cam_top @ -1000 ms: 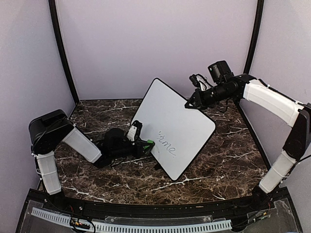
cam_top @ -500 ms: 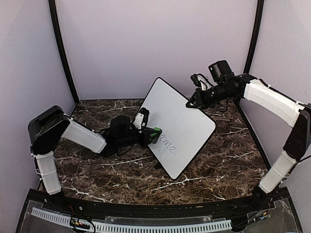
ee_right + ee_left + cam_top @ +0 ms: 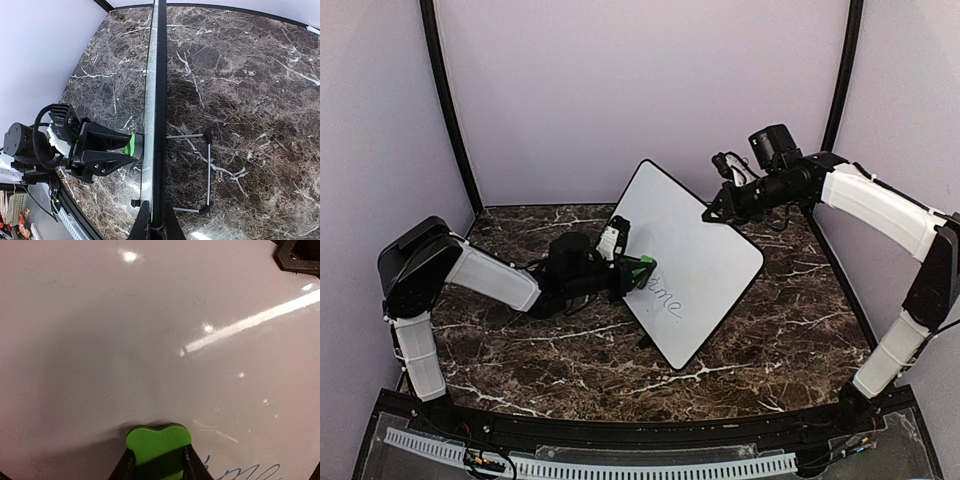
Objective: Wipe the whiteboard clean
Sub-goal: Erase the whiteboard from the whiteboard stand.
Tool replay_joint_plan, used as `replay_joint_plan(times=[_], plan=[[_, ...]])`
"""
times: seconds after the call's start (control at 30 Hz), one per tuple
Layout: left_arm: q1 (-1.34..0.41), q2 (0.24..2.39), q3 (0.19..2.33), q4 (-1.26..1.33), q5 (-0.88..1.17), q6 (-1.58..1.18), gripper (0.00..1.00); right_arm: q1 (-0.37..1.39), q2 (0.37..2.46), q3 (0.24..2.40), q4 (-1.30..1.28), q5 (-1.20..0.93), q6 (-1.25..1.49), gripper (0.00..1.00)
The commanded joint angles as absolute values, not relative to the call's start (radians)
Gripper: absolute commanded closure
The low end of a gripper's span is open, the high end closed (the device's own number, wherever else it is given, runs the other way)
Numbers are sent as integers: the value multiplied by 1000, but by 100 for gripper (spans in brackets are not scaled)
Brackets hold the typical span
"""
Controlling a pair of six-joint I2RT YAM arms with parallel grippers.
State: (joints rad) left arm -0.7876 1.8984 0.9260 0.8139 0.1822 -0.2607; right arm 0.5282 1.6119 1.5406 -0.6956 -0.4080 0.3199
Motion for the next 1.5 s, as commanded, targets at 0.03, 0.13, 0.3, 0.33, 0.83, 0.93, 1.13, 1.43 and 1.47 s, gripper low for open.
replay_joint_plan(times=[0.03, 0.13, 0.3, 0.33, 0.83, 0.93, 1.13, 1.43, 1.47], plan=[[-805, 1906, 820, 774, 186, -276, 100, 586, 1646, 1517, -741, -503, 187, 100], [-807, 1905, 764, 795, 192, -288, 100, 586, 1649, 1520, -742, -505, 187, 100], [-824, 1913, 733, 785, 189, -279, 100, 587, 1648, 1520, -743, -504, 189, 100], [-825, 1913, 725, 786, 188, -281, 100, 587, 1647, 1519, -743, -503, 189, 100], [-825, 1908, 866, 758, 218, -265, 100, 589, 1650, 1517, -746, -502, 187, 100], [-825, 1910, 905, 735, 214, -247, 100, 589, 1648, 1517, -746, -503, 186, 100], [-825, 1914, 959, 706, 209, -226, 100, 590, 1653, 1520, -746, -505, 186, 100], [-827, 1914, 888, 733, 241, -255, 100, 589, 1649, 1517, -747, -502, 186, 100], [-829, 1914, 861, 738, 242, -259, 100, 589, 1648, 1517, -748, -502, 186, 100]])
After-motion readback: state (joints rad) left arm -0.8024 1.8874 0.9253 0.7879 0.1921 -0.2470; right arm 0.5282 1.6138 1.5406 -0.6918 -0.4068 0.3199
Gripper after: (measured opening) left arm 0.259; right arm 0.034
